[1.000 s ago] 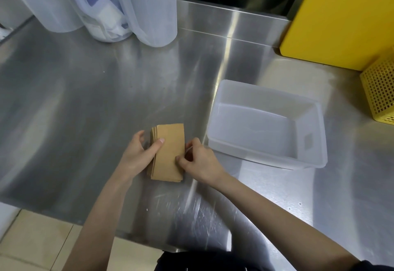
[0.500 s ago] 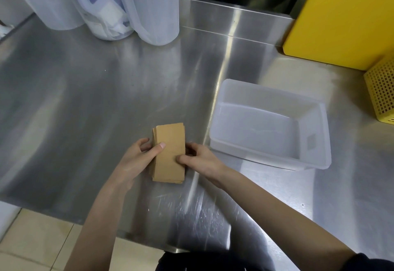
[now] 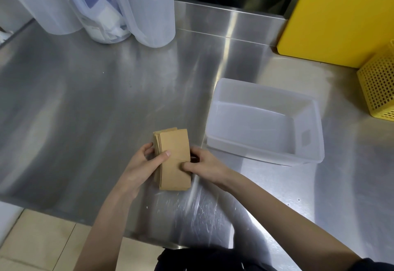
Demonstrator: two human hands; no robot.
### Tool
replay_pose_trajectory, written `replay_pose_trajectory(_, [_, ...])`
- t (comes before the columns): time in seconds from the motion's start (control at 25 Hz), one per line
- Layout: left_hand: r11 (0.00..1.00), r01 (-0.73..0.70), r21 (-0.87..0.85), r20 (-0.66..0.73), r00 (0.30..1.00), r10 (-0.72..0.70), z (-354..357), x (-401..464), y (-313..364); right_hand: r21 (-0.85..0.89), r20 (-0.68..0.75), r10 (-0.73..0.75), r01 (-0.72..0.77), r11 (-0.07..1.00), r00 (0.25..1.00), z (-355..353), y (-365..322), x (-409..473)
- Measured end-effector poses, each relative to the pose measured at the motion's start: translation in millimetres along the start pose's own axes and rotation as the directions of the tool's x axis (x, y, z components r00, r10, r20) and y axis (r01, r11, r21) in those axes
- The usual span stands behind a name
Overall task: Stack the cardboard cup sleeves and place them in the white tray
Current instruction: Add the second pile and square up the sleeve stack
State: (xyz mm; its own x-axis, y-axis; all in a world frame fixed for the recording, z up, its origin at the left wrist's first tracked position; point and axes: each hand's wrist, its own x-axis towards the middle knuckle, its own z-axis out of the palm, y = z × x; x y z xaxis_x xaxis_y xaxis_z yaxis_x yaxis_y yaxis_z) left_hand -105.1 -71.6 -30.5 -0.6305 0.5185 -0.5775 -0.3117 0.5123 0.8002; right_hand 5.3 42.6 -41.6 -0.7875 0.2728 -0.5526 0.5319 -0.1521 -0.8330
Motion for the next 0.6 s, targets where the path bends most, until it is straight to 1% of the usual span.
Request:
replay_pose_trajectory(0.16, [0.999,-0.024,-0.036,0.062,0.998,0.026,2.5,-7.0,-4.2,-0.013,0.024,-0.006,0.007,1.000,1.000,-2.0,3.4,-8.6])
replay_pose_trajectory(0.28, [0.998,-0.054,-0.039,0.115,0.992,0.058,2.3,-8.6,-8.6,-0.013,0.004,-0.017,0.017,1.000,1.000,-2.8,6.9,-14.3])
replay_pose_trajectory(0.48, [0.995,-0.092,-0.026,0.219,0.971,0.095,-1.0,-18.6,-20.8,0.056,0.012,-0.002,0.001,0.998,1.000,-6.6,15.8,-24.9])
replay_pose_trajectory(0.6, [0.991,-0.134,0.000,0.289,0.949,0.128,-0.7,-27.0,-22.3,0.002,0.018,-0.028,0.028,1.000,0.999,-10.8,17.7,-36.8])
